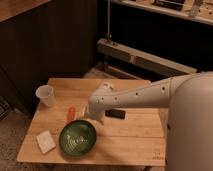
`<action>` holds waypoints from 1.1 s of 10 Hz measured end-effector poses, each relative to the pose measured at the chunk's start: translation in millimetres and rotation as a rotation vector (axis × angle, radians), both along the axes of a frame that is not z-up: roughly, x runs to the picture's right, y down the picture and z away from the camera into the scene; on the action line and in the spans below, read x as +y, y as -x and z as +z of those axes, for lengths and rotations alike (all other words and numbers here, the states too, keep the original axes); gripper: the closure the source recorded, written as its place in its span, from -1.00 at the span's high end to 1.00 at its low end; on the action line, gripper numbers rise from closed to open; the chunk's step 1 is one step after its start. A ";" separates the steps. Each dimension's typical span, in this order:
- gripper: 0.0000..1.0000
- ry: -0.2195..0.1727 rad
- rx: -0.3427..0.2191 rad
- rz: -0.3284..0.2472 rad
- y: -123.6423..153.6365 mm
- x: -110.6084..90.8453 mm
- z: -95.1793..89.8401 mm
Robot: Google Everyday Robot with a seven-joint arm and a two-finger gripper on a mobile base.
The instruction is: Drag the pepper across the table
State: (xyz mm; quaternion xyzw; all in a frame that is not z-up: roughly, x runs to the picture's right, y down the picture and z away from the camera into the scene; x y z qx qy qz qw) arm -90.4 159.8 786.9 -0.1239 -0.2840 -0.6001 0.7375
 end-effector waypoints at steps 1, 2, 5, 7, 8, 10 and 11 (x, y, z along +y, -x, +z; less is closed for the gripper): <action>0.60 0.000 0.037 -0.039 12.2 -8.4 -5.0; 0.60 -0.002 0.050 -0.069 27.8 -16.3 -7.1; 0.60 0.012 0.041 -0.118 74.6 -37.7 -2.1; 0.60 0.033 0.031 -0.138 90.1 -41.8 5.7; 0.60 0.042 0.021 -0.153 99.3 -43.0 12.1; 0.60 0.053 0.014 -0.178 107.0 -43.9 23.0; 0.60 0.060 0.014 -0.195 108.3 -44.0 30.6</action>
